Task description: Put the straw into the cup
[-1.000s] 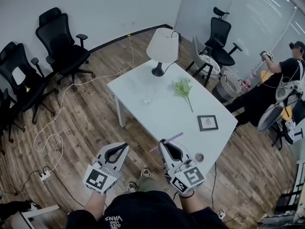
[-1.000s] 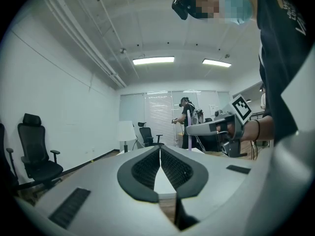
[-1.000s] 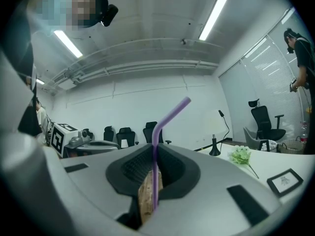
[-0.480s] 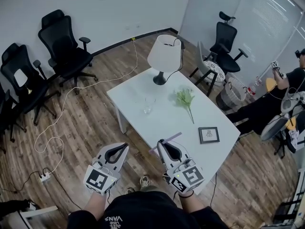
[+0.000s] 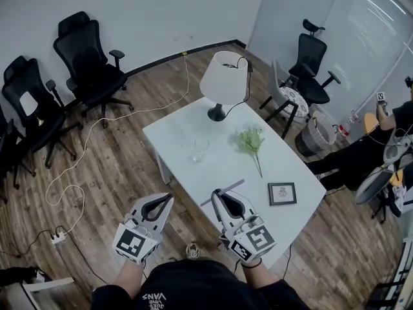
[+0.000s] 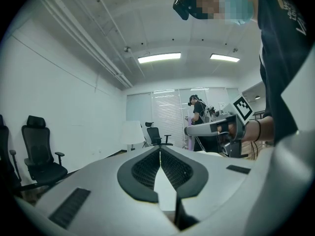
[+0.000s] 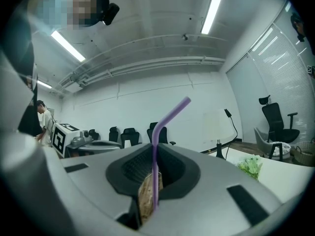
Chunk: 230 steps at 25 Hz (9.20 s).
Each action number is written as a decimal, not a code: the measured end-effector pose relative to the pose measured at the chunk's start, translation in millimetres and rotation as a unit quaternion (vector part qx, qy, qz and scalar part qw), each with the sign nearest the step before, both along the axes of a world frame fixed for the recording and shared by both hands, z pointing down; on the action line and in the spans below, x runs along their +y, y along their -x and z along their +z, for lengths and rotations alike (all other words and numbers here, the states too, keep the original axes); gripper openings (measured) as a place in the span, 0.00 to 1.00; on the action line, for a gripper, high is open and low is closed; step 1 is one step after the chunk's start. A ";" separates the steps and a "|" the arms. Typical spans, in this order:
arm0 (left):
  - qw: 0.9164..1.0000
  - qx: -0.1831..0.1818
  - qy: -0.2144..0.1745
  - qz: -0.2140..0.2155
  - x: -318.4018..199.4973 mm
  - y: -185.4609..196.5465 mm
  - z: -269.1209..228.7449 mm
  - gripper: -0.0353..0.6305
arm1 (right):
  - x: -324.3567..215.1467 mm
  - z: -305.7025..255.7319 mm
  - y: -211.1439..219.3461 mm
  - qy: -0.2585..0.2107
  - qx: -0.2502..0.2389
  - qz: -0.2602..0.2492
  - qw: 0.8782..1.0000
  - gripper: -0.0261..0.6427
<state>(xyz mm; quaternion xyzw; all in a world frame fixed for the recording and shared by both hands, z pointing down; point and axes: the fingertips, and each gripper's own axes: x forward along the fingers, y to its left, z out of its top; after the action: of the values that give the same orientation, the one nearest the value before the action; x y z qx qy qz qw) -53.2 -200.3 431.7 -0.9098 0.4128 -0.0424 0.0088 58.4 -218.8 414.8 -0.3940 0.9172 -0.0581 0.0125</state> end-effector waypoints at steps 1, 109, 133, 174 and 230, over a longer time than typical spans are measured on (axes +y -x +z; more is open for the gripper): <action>1.000 0.000 -0.001 -0.002 -1.9 -0.9 0.1 0.08 | -2.2 0.1 -0.8 0.000 0.000 -0.002 1.000 0.10; 0.997 0.000 0.027 0.068 -205.8 -1.1 5.3 0.08 | -236.9 47.5 9.2 0.014 0.038 0.078 0.996 0.10; 0.998 0.010 0.025 0.065 -197.4 6.2 6.2 0.08 | -242.5 111.1 17.6 0.067 0.066 0.081 0.992 0.10; 0.997 0.015 0.025 0.065 -186.3 -1.5 7.4 0.08 | -232.3 119.7 17.6 0.103 0.063 0.078 0.990 0.25; 0.993 0.019 0.014 0.114 -183.3 -23.3 -1.3 0.08 | -174.2 26.9 13.5 0.026 0.025 0.076 0.996 0.07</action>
<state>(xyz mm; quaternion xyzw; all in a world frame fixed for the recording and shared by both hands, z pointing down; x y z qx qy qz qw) -29.9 -383.6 430.4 -0.9516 0.3060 -0.0294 -0.0074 44.9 -393.0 441.7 -0.4644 0.8826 -0.0714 -0.0159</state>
